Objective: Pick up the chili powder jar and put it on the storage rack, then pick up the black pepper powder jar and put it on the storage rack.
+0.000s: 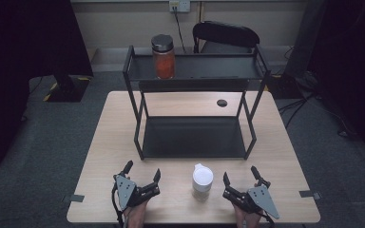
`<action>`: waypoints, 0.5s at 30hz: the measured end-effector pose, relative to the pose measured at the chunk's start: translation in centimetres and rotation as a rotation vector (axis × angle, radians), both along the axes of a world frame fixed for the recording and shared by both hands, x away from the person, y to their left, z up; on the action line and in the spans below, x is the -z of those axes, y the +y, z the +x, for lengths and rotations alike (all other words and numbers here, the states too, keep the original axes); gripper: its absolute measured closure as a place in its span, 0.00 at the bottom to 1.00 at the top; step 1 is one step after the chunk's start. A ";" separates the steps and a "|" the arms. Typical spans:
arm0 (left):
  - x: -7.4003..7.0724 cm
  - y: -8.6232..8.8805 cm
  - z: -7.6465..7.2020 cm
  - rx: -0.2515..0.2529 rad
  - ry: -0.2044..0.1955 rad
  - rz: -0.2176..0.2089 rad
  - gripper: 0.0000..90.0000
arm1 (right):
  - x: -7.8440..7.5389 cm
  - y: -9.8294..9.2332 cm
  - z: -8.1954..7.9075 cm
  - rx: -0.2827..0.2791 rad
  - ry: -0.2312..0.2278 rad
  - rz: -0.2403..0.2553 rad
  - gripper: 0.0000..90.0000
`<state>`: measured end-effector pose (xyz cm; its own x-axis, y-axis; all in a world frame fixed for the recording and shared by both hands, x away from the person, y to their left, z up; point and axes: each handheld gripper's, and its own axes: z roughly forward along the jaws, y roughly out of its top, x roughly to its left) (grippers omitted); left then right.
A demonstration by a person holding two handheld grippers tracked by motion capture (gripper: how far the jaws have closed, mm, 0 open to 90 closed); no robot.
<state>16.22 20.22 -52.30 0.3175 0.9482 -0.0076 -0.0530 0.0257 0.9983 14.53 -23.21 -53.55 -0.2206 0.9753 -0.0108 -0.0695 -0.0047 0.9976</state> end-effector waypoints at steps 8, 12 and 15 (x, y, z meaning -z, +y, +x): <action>0.9 -0.2 -0.2 -0.019 -0.001 0.013 0.00 | 0.0 0.0 0.0 0.000 0.000 0.000 0.03; 1.0 -0.2 -0.2 -0.017 -0.008 0.021 0.00 | 0.0 0.0 0.0 -0.001 0.001 0.000 0.03; 1.0 -0.3 -0.2 -0.019 -0.007 0.020 0.00 | 0.0 0.0 0.0 0.001 0.001 0.000 0.03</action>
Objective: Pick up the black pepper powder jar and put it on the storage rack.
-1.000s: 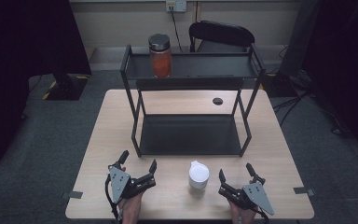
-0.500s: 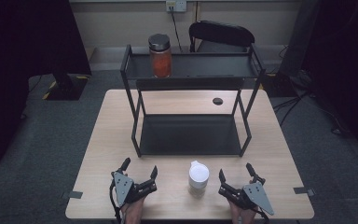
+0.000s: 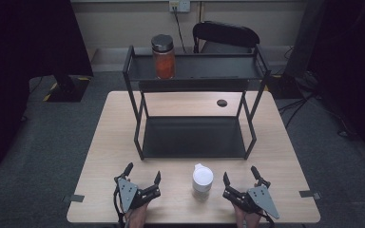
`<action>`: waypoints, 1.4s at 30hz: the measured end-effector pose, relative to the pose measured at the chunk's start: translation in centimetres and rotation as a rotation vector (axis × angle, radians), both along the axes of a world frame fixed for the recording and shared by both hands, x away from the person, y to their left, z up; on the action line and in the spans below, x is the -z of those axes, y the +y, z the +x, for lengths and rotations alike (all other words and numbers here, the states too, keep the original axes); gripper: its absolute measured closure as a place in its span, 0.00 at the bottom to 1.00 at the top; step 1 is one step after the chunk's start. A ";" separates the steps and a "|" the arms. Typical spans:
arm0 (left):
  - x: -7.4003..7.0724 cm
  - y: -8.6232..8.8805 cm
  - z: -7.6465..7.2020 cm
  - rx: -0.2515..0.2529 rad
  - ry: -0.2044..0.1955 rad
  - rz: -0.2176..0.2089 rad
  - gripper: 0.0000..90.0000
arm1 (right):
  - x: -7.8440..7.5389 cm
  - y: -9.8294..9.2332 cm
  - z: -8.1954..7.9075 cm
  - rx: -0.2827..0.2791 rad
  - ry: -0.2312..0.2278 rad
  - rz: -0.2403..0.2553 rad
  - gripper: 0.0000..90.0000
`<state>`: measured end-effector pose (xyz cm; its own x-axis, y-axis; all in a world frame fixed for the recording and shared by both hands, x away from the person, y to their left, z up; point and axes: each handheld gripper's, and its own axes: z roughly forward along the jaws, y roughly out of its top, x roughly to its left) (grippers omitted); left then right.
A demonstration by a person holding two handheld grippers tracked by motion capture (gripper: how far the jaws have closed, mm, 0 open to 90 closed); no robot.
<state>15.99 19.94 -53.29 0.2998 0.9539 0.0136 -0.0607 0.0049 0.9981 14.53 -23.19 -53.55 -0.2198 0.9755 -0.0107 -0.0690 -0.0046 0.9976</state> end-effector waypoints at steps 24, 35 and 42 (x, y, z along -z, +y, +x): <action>0.0 -0.4 -0.1 -0.024 0.002 0.000 0.00 | -0.5 0.1 -0.6 0.006 -0.014 0.025 0.02; 0.0 -0.4 -0.1 -0.024 0.001 0.000 0.00 | -2.6 0.8 -2.2 -0.020 -0.090 0.034 0.02; 0.0 -0.4 -0.1 -0.026 0.002 -0.001 0.00 | -4.2 1.6 -2.5 -0.089 -0.107 0.043 0.02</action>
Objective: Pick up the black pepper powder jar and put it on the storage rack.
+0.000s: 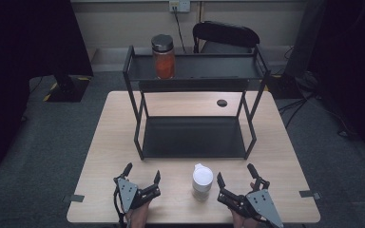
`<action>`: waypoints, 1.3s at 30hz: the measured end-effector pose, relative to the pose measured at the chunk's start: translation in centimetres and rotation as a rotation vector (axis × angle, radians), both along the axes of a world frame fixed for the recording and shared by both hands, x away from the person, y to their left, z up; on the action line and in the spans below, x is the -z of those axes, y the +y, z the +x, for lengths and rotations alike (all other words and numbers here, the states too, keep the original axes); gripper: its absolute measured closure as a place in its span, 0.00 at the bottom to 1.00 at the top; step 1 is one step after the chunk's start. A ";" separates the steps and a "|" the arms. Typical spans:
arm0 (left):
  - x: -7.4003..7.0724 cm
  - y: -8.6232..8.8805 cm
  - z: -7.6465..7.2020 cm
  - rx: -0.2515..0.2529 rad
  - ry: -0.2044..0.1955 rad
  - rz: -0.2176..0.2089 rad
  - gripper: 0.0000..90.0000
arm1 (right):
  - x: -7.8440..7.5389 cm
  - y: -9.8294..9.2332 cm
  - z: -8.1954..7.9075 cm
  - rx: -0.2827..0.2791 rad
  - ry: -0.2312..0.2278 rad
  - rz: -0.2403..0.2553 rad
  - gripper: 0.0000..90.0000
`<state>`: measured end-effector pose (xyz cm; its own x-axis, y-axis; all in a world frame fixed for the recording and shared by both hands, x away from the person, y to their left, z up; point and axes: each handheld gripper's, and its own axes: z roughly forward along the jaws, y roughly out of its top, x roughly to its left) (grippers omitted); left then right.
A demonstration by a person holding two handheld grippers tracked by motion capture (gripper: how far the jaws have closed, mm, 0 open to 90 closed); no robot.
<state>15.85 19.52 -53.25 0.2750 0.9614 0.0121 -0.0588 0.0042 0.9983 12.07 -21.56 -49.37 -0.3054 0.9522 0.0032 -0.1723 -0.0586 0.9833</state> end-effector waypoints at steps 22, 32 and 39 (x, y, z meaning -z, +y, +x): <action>0.0 0.0 0.0 0.000 -0.001 0.000 0.01 | -0.4 3.2 0.5 -0.153 0.112 -0.048 0.11; 0.0 0.0 0.0 0.000 -0.001 0.000 0.01 | 0.4 3.2 1.7 -0.188 0.212 -0.075 0.21; 0.0 0.0 0.0 -0.001 -0.001 0.000 0.01 | 0.5 3.2 2.2 -0.198 0.252 -0.085 0.28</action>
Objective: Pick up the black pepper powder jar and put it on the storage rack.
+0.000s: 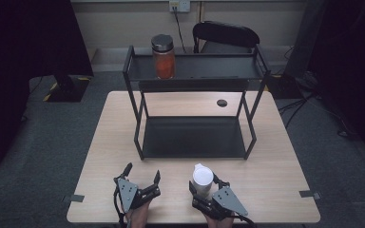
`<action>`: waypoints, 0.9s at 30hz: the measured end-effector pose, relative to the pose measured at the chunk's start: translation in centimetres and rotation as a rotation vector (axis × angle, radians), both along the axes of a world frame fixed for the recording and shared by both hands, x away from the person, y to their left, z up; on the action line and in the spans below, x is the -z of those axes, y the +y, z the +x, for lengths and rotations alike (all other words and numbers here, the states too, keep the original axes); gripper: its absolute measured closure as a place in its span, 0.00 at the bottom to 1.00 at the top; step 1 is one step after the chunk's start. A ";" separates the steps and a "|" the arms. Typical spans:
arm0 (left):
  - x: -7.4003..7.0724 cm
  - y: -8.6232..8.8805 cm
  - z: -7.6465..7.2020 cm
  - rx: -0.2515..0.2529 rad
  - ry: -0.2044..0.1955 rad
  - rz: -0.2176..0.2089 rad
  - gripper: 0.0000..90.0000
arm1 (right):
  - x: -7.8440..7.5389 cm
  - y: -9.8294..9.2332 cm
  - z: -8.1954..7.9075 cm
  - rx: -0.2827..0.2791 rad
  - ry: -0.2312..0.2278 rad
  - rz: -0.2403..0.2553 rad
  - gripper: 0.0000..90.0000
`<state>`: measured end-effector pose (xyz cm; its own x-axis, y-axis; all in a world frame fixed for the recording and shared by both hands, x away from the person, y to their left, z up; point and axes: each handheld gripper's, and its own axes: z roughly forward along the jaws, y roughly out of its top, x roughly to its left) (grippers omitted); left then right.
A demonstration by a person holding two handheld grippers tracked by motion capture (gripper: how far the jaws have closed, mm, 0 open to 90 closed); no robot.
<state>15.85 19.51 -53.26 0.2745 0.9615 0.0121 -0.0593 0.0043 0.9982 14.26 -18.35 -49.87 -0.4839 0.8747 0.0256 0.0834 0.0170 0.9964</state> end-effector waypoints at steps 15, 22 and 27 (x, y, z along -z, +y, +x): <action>0.0 0.0 0.0 0.000 0.000 0.000 0.01 | -0.1 0.3 0.1 0.015 0.014 -0.024 0.33; 0.0 0.0 0.0 0.000 0.000 0.000 0.01 | -0.3 0.4 0.1 0.018 0.020 -0.032 0.34; 0.0 0.0 0.0 0.000 0.000 0.000 0.01 | -0.5 0.3 0.1 0.015 0.020 -0.028 0.34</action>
